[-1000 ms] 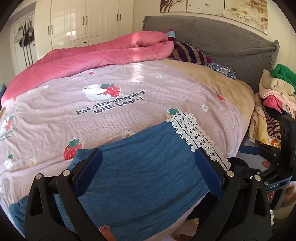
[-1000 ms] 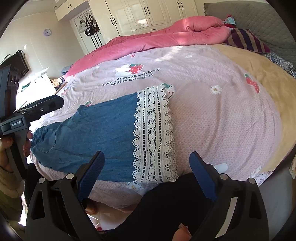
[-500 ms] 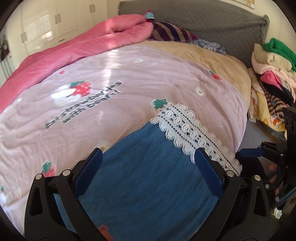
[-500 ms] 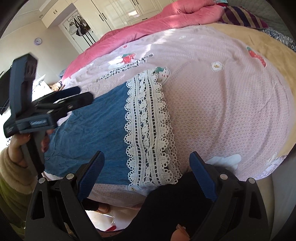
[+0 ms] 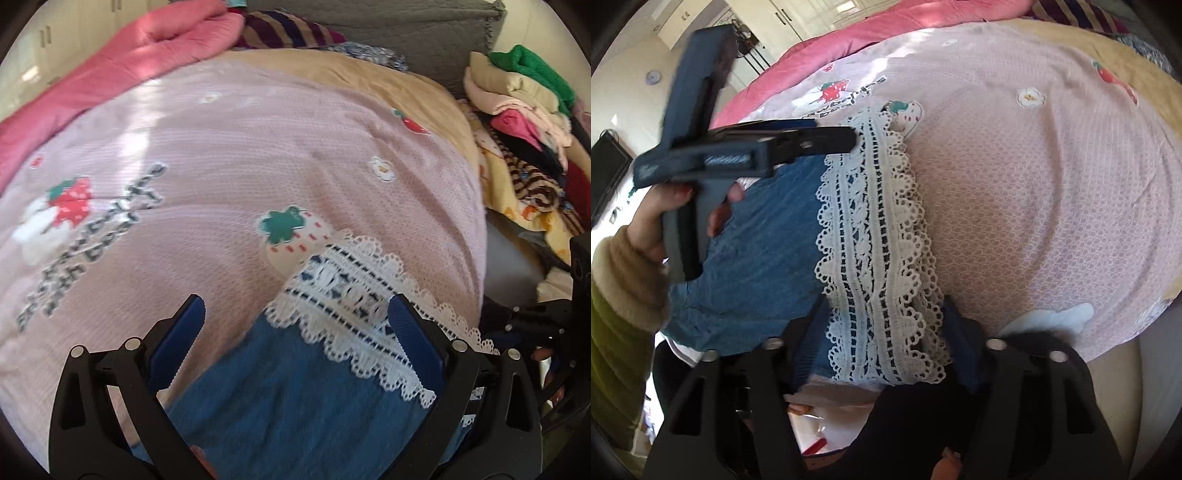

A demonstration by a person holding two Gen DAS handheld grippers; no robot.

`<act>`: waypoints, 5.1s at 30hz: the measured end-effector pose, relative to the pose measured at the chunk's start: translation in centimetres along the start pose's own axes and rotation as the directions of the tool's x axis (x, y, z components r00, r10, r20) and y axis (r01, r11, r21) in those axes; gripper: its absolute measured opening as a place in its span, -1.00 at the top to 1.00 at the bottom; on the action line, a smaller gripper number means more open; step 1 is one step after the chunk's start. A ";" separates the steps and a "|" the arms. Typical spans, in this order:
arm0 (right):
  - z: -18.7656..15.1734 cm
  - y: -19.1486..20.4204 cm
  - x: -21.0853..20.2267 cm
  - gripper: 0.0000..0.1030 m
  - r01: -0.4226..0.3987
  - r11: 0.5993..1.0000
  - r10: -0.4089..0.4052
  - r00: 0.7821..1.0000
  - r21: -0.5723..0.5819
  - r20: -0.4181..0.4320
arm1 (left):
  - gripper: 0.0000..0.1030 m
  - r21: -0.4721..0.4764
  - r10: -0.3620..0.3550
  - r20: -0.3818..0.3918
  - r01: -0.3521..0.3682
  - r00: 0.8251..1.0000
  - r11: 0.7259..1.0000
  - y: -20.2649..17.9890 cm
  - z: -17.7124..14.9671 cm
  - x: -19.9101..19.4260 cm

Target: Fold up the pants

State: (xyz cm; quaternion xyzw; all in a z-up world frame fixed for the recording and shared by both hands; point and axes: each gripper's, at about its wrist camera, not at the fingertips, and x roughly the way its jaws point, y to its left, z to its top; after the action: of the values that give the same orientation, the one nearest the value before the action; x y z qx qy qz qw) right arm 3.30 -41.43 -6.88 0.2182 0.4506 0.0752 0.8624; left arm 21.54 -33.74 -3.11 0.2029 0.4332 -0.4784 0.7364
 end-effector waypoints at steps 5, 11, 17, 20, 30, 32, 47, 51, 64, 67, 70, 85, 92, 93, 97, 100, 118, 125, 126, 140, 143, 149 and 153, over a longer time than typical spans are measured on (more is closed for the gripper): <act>-0.7 0.4 0.2 0.26 -0.072 0.997 0.072 0.997 0.004 -0.014 | -0.69 -0.024 -0.107 -0.026 0.106 0.994 0.994 0.7 0.2 1.5; -0.5 0.0 0.6 0.46 -0.097 0.993 0.098 0.995 0.063 -0.004 | -0.12 -0.041 -0.207 -0.034 0.206 0.978 0.978 0.7 0.2 2.1; -0.7 0.4 -1.3 0.54 -0.088 0.995 0.085 0.994 0.043 0.064 | 0.65 -0.125 -0.286 0.014 0.286 0.958 0.950 2.1 -0.3 1.1; -0.9 1.1 -2.2 0.55 -0.070 0.998 0.069 0.993 0.005 0.091 | 0.69 -0.151 -0.314 0.058 0.320 0.948 0.935 2.7 -0.7 -0.1; -0.3 5.8 -3.9 0.55 -0.051 0.991 0.070 0.986 -0.123 0.153 | 0.69 -0.164 -0.285 0.192 0.317 0.939 0.934 3.3 -2.4 -6.1; 0.1 7.0 -3.7 0.55 -0.053 0.987 0.077 0.985 -0.151 0.155 | 0.69 -0.175 -0.280 0.219 0.320 0.935 0.931 3.9 -3.2 -7.3; -0.2 21.0 -0.1 0.55 -0.086 0.878 0.133 0.989 -0.471 0.068 | 0.68 -0.279 -0.178 0.345 0.281 0.922 0.918 10.6 -12.9 -15.2; -1.1 24.9 3.1 0.55 -0.096 0.832 0.117 0.993 -0.546 0.003 | 0.62 -0.326 -0.124 0.340 0.241 0.932 0.914 12.4 -15.8 -16.1; -5.2 29.4 9.7 0.50 -0.085 0.744 0.044 0.996 -0.662 -0.078 | 0.62 -0.494 0.039 0.346 0.147 0.937 0.857 15.8 -22.7 -18.8; -5.9 29.6 10.1 0.41 -0.101 0.730 0.057 0.995 -0.676 -0.087 | 0.62 -0.514 0.108 0.355 0.097 0.929 0.852 15.5 -23.4 -19.7; -6.2 29.5 9.9 0.15 -0.136 0.721 0.090 0.991 -0.680 -0.103 | 0.45 -0.526 0.136 0.361 0.081 0.923 0.846 14.8 -23.8 -20.4; 1.2 21.9 4.2 -0.33 -0.183 0.870 0.198 0.980 -0.458 -0.016 | -0.20 -0.605 0.241 0.339 0.015 0.909 0.796 8.3 -29.2 -23.6; 5.8 22.0 5.2 -0.58 -0.104 0.868 0.136 0.990 -0.485 0.030 | -0.40 -0.560 0.271 0.295 -0.064 0.916 0.826 3.7 -30.1 -22.8; 6.5 22.5 5.6 -0.59 -0.100 0.861 0.130 0.991 -0.499 0.025 | -0.43 -0.555 0.279 0.285 -0.080 0.917 0.828 3.1 -30.1 -22.6; 8.5 25.0 7.7 -0.63 -0.110 0.820 0.127 0.992 -0.562 -0.008 | -0.45 -0.560 0.271 0.257 -0.085 0.928 0.824 2.0 -30.1 -21.8; 9.6 26.9 10.0 -0.68 -0.147 0.800 0.128 0.989 -0.582 -0.073 | -0.45 -0.565 0.257 0.249 -0.076 0.934 0.822 1.5 -30.2 -21.2; 10.8 30.2 18.1 0.69 -0.221 0.731 0.025 0.954 -0.646 -0.298 | 0.09 -0.570 0.219 0.198 -0.070 0.956 0.819 0.9 -30.6 -18.9; 11.7 32.5 13.7 0.71 -0.314 0.689 0.190 0.948 -0.653 -0.256 | 0.09 -0.572 0.249 0.178 -0.106 0.952 0.814 0.8 -30.4 -19.0; 11.7 32.9 14.2 0.71 -0.306 0.685 0.176 0.950 -0.661 -0.258 | 0.09 -0.571 0.271 0.162 -0.134 0.949 0.810 0.7 -30.4 -19.0; 11.8 29.8 16.0 -0.14 -0.179 0.723 0.080 0.981 -0.667 -0.177 | 0.09 -0.558 0.264 0.139 -0.145 0.954 0.817 -0.3 -30.0 -18.3; 13.1 27.7 11.5 -0.30 -0.173 0.760 0.152 0.985 -0.627 -0.086 | -0.01 -0.559 0.305 0.183 -0.156 0.935 0.814 -0.2 -30.0 -20.6; 13.4 23.1 7.4 -0.08 -0.123 0.818 0.140 0.990 -0.562 -0.012 | -0.22 -0.545 0.341 0.267 -0.151 0.901 0.825 0.0 -27.5 -22.3; 11.7 22.4 9.0 0.58 -0.145 0.830 0.115 0.989 -0.538 -0.090 | -0.22 -0.500 0.335 0.260 -0.171 0.906 0.849 -0.8 -25.3 -19.6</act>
State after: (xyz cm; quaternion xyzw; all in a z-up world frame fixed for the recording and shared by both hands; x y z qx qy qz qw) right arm 19.57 -22.06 2.24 -0.0070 0.4181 0.2639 0.8692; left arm 6.35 -5.68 -0.43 -0.0087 0.3716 -0.2852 0.8835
